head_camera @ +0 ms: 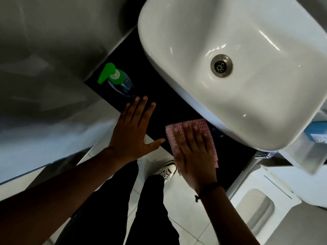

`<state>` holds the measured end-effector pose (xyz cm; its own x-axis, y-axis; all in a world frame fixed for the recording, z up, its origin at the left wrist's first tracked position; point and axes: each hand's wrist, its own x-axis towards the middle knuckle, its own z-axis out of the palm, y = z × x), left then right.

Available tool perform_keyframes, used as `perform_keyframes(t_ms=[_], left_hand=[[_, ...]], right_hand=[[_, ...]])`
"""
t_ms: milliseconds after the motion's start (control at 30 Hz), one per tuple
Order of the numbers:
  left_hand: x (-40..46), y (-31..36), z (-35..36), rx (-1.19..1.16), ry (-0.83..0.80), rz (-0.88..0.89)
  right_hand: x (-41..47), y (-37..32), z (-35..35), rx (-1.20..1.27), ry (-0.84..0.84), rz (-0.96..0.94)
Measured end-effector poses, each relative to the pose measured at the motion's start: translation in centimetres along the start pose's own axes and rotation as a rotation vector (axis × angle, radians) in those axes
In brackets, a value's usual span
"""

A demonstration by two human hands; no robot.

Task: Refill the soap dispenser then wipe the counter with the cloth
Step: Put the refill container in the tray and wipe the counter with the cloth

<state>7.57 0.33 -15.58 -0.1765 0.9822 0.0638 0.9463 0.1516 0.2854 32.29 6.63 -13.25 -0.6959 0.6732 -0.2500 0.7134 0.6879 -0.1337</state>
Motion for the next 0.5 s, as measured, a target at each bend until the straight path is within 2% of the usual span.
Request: perform_keyframes(t_ms=[67,200,233,367,433,500], left_hand=[[0.0,-0.2,-0.2,0.002,0.001,-0.011],[-0.5,-0.8,-0.1,0.005,0.011,-0.012],[-0.9,-1.0,0.0,0.004,0.017,-0.004],[-1.8,-1.3,0.1,0.017,0.029,0.000],[-2.1,-1.2,0.1,-0.011,0.024,-0.033],[-2.1,-0.9,0.0,-0.049,0.008,-0.070]], right_hand=[[-0.9,1.2,-0.5,0.010,0.019,0.036],[3.5,-1.2,-1.1,0.036,0.037,0.293],[4.7,-2.4,-1.1,0.043,0.036,0.267],[4.3,-3.1,-0.5,0.010,0.031,-0.061],[2.8,-2.1,-0.6,-0.002,0.021,-0.073],[3.1,-2.0,-0.6,0.022,0.041,0.051]])
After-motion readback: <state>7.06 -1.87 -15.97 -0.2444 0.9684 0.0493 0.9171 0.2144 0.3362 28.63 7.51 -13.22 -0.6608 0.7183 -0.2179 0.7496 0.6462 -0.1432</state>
